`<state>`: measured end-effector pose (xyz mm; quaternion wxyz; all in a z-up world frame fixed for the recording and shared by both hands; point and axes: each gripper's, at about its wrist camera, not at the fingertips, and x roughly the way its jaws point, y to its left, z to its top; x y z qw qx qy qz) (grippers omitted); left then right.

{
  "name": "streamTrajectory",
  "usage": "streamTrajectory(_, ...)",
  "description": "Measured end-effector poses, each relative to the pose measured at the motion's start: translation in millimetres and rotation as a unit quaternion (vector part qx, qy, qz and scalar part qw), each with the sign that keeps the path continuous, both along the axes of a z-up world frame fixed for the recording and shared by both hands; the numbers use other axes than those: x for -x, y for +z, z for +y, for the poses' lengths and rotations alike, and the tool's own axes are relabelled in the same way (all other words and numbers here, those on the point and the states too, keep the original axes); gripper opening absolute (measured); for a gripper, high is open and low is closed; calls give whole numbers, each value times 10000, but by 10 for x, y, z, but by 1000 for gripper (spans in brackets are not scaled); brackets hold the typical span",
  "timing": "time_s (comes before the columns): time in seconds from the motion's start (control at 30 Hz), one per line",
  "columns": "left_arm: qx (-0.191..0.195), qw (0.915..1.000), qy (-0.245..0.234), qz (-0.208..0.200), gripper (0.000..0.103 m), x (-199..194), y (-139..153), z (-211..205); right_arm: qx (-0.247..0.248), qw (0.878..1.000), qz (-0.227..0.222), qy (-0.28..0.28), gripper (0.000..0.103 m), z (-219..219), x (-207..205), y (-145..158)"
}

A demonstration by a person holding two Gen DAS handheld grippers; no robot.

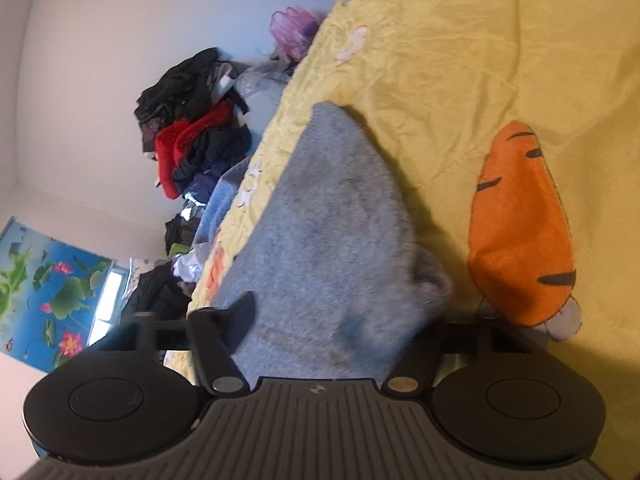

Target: Fold small clothes

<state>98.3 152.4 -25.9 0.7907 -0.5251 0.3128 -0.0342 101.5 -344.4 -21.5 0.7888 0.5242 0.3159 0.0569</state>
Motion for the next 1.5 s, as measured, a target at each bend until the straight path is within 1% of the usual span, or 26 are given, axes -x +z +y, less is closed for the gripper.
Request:
streamTrajectory(0.03, -101, 9999, -32, -3, 46, -15, 4, -12, 18, 10000, 43, -6, 38, -11, -7, -38)
streamTrajectory(0.07, -191, 9998, -61, -16, 46, -24, 12, -24, 66, 9999, 88, -12, 32, -18, -15, -71)
streamTrajectory(0.13, -427, 9990, -101, -39, 46, -46, 38, -51, 74, 9999, 140, -44, 13, -35, -14, -143)
streamTrajectory(0.17, -604, 9981, -109, 11, 32, -67, 52, -73, 62, 9998, 159, -54, 9, -41, -12, -173)
streamTrajectory(0.2, -846, 9963, -121, 131, 5, -96, 65, -100, 55, 9999, 121, -21, 7, -46, -13, -186)
streamTrajectory(0.23, -1067, 9939, -163, 245, 5, -131, 65, -118, 81, 9999, 105, 25, 8, -43, -17, -179)
streamTrajectory(0.27, -1156, 9928, -184, 261, 5, -144, 77, -126, 139, 9998, 109, 47, 10, -36, -22, -158)
streamTrajectory(0.3, -1236, 9918, -191, 250, 5, -140, 109, -132, 189, 9998, 74, 64, 13, -27, -25, -129)
streamTrajectory(0.4, -1446, 9893, -174, 5, 5, -60, 302, -154, 326, 9992, -219, 72, 13, -16, 4, 7)
streamTrajectory(0.47, -1527, 9879, -232, -176, 5, -2, 449, -167, 303, 9986, -408, 110, 13, -22, 25, 106)
streamTrajectory(0.57, -1618, 9854, -336, -421, 4, 103, 662, -179, 238, 9977, -602, 180, 13, -38, 58, 251)
streamTrajectory(0.63, -1560, 9855, -354, -565, 4, 211, 792, -172, 144, 9970, -724, 238, 13, -55, 104, 332)
streamTrajectory(0.73, -1553, 9841, -394, -767, 4, 457, 937, -151, 33, 9952, -902, 386, 13, -91, 253, 463)
streamTrajectory(0.8, -1524, 9842, -423, -793, 4, 651, 979, -103, 32, 9939, -969, 517, 13, -125, 395, 548)
streamTrajectory(0.93, -1393, 9870, -522, -612, 4, 1132, 914, 16, -14, 9930, -915, 752, 13, -210, 796, 600)
streamTrajectory(0.97, -1420, 9865, -557, -594, 4, 1257, 895, 34, -24, 9925, -913, 808, 13, -218, 920, 607)
streamTrajectory(1.03, -1634, 9835, -620, -465, 4, 1503, 825, 68, -38, 9921, -874, 896, 13, -233, 1173, 583)
streamTrajectory(1.1, -1648, 9841, -643, -135, 4, 1643, 642, 116, -24, 9933, -689, 931, 13, -224, 1370, 478)
streamTrajectory(1.2, -1826, 9798, -704, 406, 4, 1755, 370, 154, -39, 9954, -258, 921, 13, -199, 1547, 216)
streamTrajectory(1.23, -1887, 9780, -743, 477, 5, 1783, 325, 160, 25, 9958, -124, 908, 15, -191, 1581, 161)
streamTrajectory(1.3, -2113, 9726, -785, 576, 7, 1835, 338, 184, 215, 9965, -84, 801, 22, -188, 1664, 162)
streamTrajectory(1.37, -2284, 9700, -681, 484, 8, 1907, 441, 266, 548, 9953, 2, 800, 53, -230, 1682, 277)
streamTrajectory(1.4, -2388, 9681, -646, 384, 8, 1937, 516, 307, 743, 9947, -38, 707, 78, -275, 1701, 342)
streamTrajectory(1.43, -2517, 9656, -566, 320, 9, 1951, 587, 343, 957, 9937, -191, 546, 85, -350, 1730, 411)
streamTrajectory(1.47, -2653, 9627, -463, 257, 11, 1955, 673, 371, 1151, 9918, -325, 457, 85, -431, 1726, 489)
streamTrajectory(1.5, -2750, 9606, -363, 164, 23, 1920, 765, 389, 1301, 9901, -346, 404, 85, -532, 1682, 551)
